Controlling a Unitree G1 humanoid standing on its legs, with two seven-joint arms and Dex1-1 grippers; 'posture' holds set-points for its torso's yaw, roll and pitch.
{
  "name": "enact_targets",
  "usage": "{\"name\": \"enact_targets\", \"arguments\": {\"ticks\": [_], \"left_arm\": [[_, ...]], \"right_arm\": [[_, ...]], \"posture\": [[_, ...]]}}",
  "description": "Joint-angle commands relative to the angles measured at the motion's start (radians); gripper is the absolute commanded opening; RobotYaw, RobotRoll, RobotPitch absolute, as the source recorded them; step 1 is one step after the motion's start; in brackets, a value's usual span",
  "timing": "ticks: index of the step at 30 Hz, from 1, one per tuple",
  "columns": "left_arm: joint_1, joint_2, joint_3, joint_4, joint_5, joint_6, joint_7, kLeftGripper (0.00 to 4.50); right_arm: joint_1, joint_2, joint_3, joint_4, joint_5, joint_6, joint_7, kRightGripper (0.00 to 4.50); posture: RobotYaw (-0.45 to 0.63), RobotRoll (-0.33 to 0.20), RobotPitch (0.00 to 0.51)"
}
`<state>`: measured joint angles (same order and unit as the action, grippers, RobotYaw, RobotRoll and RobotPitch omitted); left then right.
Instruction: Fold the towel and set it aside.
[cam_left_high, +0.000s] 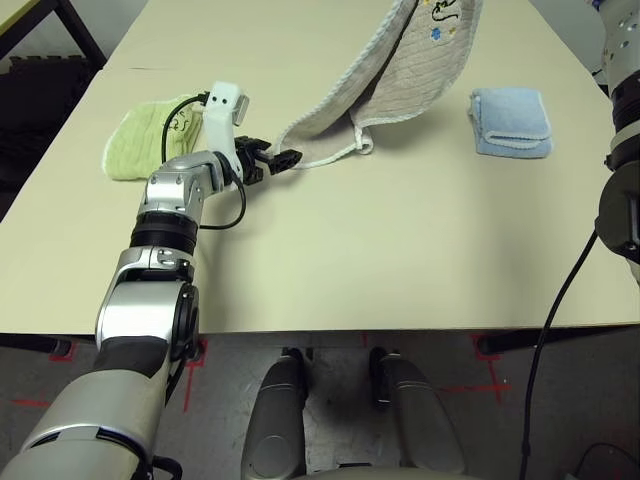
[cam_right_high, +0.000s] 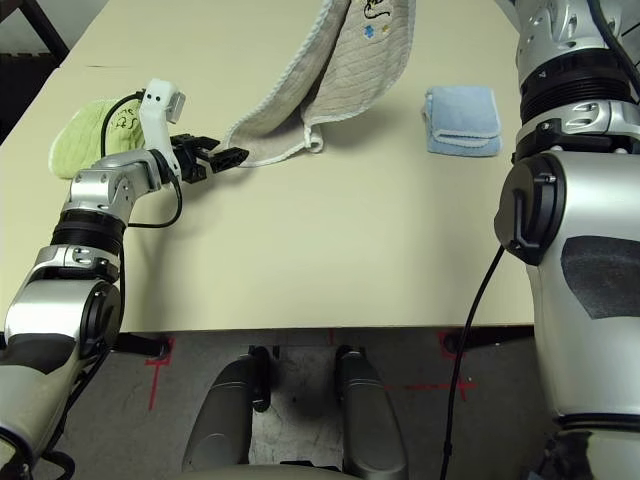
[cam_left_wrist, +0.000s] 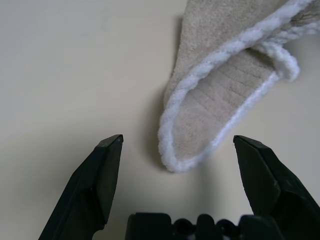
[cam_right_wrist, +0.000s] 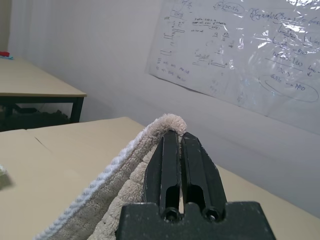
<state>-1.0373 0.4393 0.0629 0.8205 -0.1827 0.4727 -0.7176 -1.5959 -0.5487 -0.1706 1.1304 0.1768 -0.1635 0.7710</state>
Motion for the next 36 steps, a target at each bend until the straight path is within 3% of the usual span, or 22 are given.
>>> {"name": "enact_targets", "arguments": {"ticks": [1,5,13,25,29,32,36], "left_arm": [[0.015,-0.007,0.015,0.035,-0.008,0.015,-0.003,4.32],[0.008,-0.012,0.026,0.045,-0.020,0.036,-0.006,3.18],[-0.017,-0.034,0.065,0.058,-0.053,0.084,-0.011,0.03],[-0.050,-0.056,0.104,0.074,-0.088,0.138,0.004,0.03],[-0.073,0.020,0.102,0.019,-0.060,0.114,0.031,0.03],[-0.145,0.170,0.092,-0.023,-0.014,0.059,0.020,0.03],[-0.233,0.269,0.063,0.021,0.017,-0.002,-0.024,0.03]], "right_arm": [[-0.018,-0.005,-0.015,-0.015,0.008,0.000,0.010,0.01],[-0.017,-0.006,-0.015,-0.017,0.008,0.001,0.012,0.00],[-0.003,-0.008,-0.015,-0.017,0.007,0.001,0.010,0.00],[0.034,-0.017,-0.020,-0.021,0.008,0.014,0.002,0.00],[0.118,-0.039,-0.034,-0.041,0.020,0.040,-0.004,0.00],[0.284,-0.074,-0.080,-0.103,0.066,0.104,0.009,0.00],[0.448,-0.115,-0.118,-0.201,0.122,0.213,0.071,0.00]], "posture": [[0.04,0.000,0.171],[0.03,0.000,0.170],[0.04,0.000,0.171],[0.03,0.000,0.169],[0.04,0.000,0.175],[0.07,0.000,0.183],[0.09,0.000,0.187]]}}
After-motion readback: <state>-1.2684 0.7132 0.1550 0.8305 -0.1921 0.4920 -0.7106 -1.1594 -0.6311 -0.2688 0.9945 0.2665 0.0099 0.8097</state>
